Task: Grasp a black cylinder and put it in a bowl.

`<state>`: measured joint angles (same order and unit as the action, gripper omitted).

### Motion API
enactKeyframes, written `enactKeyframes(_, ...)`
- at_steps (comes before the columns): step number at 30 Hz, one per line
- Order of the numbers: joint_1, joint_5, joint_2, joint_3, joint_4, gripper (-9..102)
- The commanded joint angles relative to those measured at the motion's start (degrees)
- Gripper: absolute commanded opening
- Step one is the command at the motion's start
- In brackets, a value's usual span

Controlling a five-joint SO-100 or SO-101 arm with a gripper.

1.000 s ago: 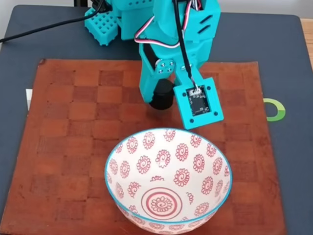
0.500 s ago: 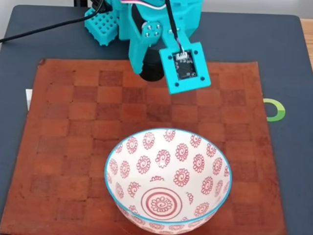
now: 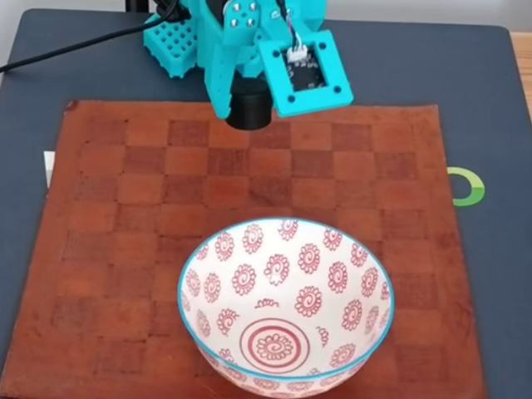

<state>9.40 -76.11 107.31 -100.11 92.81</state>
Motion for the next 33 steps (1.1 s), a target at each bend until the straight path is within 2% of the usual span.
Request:
enactKeyframes(1, -0.6, 1.9, 1.6, 5.3, -0.6, 13)
enactKeyframes(12, -0.7, 9.2, -16.0, 27.2, -1.1, 13)
enactKeyframes(20, 0.2, 10.5, -30.0, 43.7, -1.2, 13)
enactKeyframes(30, 1.8, 9.5, -42.9, 54.9, -1.4, 13)
enactKeyframes(33, 1.9, 9.5, -46.2, 56.7, -3.9, 13)
